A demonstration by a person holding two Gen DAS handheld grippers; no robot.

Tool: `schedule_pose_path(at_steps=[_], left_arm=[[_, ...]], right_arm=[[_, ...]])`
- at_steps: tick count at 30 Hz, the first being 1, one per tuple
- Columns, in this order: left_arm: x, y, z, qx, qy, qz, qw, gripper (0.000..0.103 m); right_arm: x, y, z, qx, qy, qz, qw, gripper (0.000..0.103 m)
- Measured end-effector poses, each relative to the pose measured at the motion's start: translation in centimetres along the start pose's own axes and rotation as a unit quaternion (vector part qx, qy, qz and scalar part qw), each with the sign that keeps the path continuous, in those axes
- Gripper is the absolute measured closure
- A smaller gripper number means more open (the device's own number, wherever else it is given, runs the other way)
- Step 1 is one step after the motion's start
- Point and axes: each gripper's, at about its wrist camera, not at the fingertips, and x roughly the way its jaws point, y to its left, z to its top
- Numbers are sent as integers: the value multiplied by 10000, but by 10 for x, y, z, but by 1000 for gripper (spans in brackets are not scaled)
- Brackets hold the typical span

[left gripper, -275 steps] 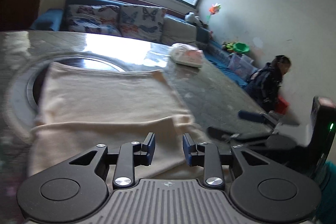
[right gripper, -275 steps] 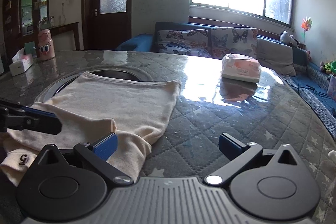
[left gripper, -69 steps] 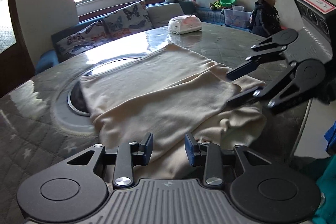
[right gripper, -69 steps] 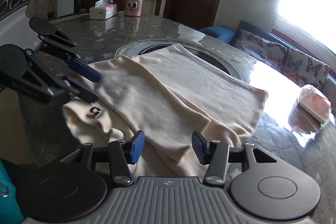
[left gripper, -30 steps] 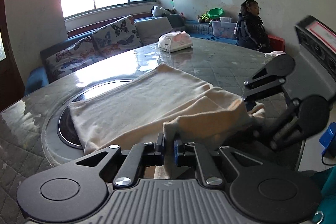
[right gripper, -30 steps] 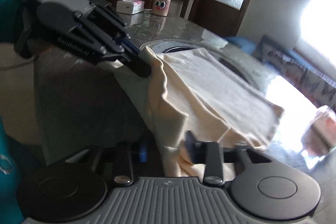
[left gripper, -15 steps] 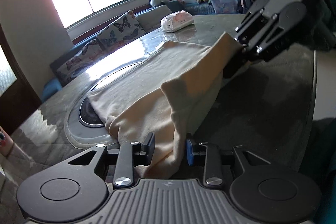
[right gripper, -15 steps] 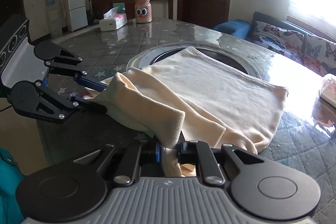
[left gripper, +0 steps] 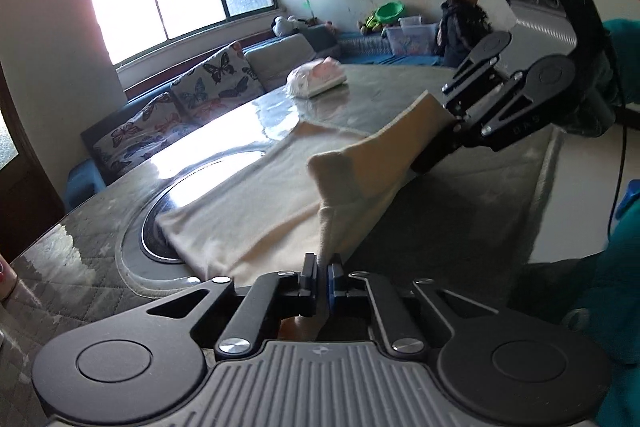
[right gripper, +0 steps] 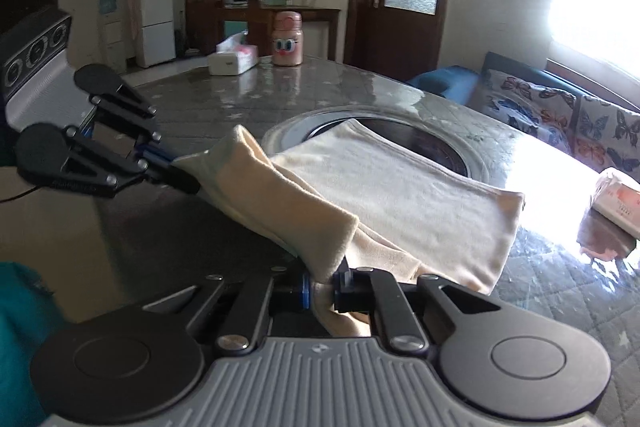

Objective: Fold clothes

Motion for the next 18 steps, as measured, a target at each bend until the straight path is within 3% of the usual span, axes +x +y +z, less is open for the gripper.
schedule_pose_path(at_steps=[8, 18], left_arm=[[-50, -32, 4, -98, 11, -577, 9983, 97], [-25, 3, 26, -220, -184, -392, 9988, 97]], right_arm=[[-62, 26, -1, -89, 345, 513, 9980, 94], [-50, 1, 29, -133, 339, 309, 9989, 94]])
